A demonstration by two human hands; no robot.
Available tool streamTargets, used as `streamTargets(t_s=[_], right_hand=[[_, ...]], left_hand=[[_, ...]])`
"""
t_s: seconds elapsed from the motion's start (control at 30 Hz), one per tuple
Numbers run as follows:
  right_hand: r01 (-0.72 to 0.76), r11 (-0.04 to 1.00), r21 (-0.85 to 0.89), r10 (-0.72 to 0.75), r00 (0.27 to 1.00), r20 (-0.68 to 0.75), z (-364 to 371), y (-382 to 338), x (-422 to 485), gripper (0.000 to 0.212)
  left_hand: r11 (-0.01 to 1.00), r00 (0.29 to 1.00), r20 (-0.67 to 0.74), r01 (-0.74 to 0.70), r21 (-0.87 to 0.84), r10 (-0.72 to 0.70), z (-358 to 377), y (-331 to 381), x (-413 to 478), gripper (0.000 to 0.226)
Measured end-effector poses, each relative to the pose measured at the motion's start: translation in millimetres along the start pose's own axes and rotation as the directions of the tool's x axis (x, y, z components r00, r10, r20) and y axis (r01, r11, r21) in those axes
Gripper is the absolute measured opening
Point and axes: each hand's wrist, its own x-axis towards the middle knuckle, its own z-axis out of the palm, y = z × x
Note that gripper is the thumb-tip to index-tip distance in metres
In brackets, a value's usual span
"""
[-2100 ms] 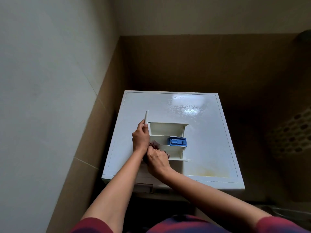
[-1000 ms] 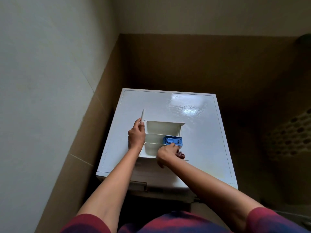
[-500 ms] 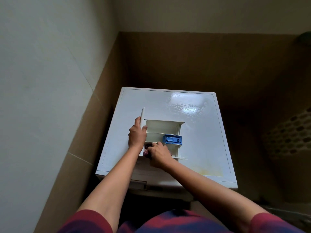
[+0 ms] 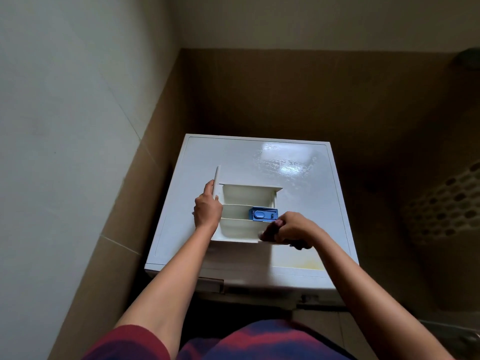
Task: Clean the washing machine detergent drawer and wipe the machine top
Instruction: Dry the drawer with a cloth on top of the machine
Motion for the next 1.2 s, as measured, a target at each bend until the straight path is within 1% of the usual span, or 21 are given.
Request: streamTargets(t_s=[0.03, 0.1, 0.13, 0.2, 0.3, 0.4, 0.47, 0.53, 0.57, 0.6, 0.63, 0.7, 0.77, 0.83, 0.9, 0.93, 0.97, 1.0, 1.1, 1.17, 1.2], right_hand=[[-0.026, 0.985, 0.172, 0.031, 0.999, -0.032, -6, 6, 0, 0.010], [-0.037, 0.892, 0.450, 0.111, 0.984, -0.140, -11, 14, 2, 0.020], [-0.044, 0.852, 0.522, 0.169, 0.966, -0.195, -10, 16, 3, 0.021], [-0.074, 0.817, 0.573, 0.274, 0.923, -0.272, -6, 18, 2, 0.023], [-0.135, 0.798, 0.587, 0.347, 0.900, -0.265, 3, 19, 2, 0.024], [-0.162, 0.825, 0.541, 0.370, 0.879, -0.301, 12, 20, 4, 0.026], [-0.195, 0.882, 0.429, 0.374, 0.844, -0.386, 15, 20, 4, 0.029], [-0.292, 0.927, 0.237, 0.371, 0.811, -0.452, 15, 19, 4, 0.038], [-0.317, 0.933, 0.167, 0.359, 0.812, -0.461, 16, 18, 5, 0.037], [-0.320, 0.936, 0.148, 0.352, 0.830, -0.433, 16, 14, 5, 0.032], [-0.279, 0.942, 0.186, 0.330, 0.867, -0.374, 16, 11, 6, 0.023], [-0.160, 0.911, 0.379, 0.242, 0.954, -0.178, 20, 3, 4, 0.007], [-0.124, 0.824, 0.553, 0.166, 0.986, -0.026, 17, -1, 4, 0.024], [-0.150, 0.731, 0.665, 0.078, 0.988, 0.136, 7, 1, 6, 0.035], [-0.235, 0.622, 0.747, -0.032, 0.945, 0.325, -4, 10, 9, 0.030], [-0.262, 0.605, 0.752, -0.070, 0.923, 0.378, -8, 15, 9, 0.028], [-0.267, 0.615, 0.742, -0.072, 0.918, 0.391, -8, 18, 10, 0.027], [-0.275, 0.640, 0.718, -0.020, 0.928, 0.373, -8, 19, 11, 0.024], [-0.251, 0.773, 0.583, 0.176, 0.967, 0.182, 3, 16, 18, 0.007], [-0.255, 0.829, 0.497, 0.216, 0.967, 0.136, 9, 12, 25, 0.022], [-0.250, 0.865, 0.435, 0.231, 0.968, 0.097, 12, 9, 27, 0.025]], left_hand=[[1.000, 1.000, -0.001, -0.004, -0.012, 0.004, 0, 0, 0, 0.045], [0.999, 1.000, -0.006, -0.019, -0.034, 0.019, 0, 0, 0, 0.044], [0.999, 1.000, -0.008, -0.025, -0.040, 0.024, 0, 0, 0, 0.043], [0.998, 1.000, -0.014, -0.026, -0.049, 0.026, 0, 0, -1, 0.042], [0.998, 0.999, -0.024, -0.036, -0.059, 0.034, -1, 0, -2, 0.042], [0.997, 0.999, -0.032, -0.042, -0.059, 0.040, -1, 0, -3, 0.042], [0.997, 0.999, -0.031, -0.041, -0.063, 0.039, 0, -1, -2, 0.041], [0.997, 0.999, -0.027, -0.043, -0.067, 0.041, 0, -2, -2, 0.041], [0.997, 0.999, -0.027, -0.045, -0.067, 0.043, 0, -2, -2, 0.041], [0.997, 0.999, -0.028, -0.048, -0.066, 0.046, 0, -2, -2, 0.041], [0.997, 0.998, -0.029, -0.050, -0.065, 0.048, 0, -2, -2, 0.041], [0.996, 0.998, -0.027, -0.052, -0.070, 0.051, 0, -2, -1, 0.041], [0.996, 0.998, -0.026, -0.055, -0.074, 0.054, 0, -3, -1, 0.041], [0.996, 0.998, -0.027, -0.059, -0.072, 0.058, 0, -3, -1, 0.042], [0.995, 0.998, -0.027, -0.063, -0.072, 0.062, 0, -4, -1, 0.042], [0.995, 0.998, -0.026, -0.066, -0.074, 0.064, 1, -4, -1, 0.042], [0.995, 0.997, -0.026, -0.068, -0.076, 0.067, 1, -4, -1, 0.042], [0.995, 0.997, -0.025, -0.070, -0.077, 0.068, 0, -4, -1, 0.042], [0.995, 0.998, -0.025, -0.065, -0.081, 0.063, 0, -4, -1, 0.042], [0.995, 0.998, -0.024, -0.061, -0.077, 0.059, 1, -4, -1, 0.042], [0.995, 0.998, -0.024, -0.060, -0.074, 0.059, 1, -3, -1, 0.042]])
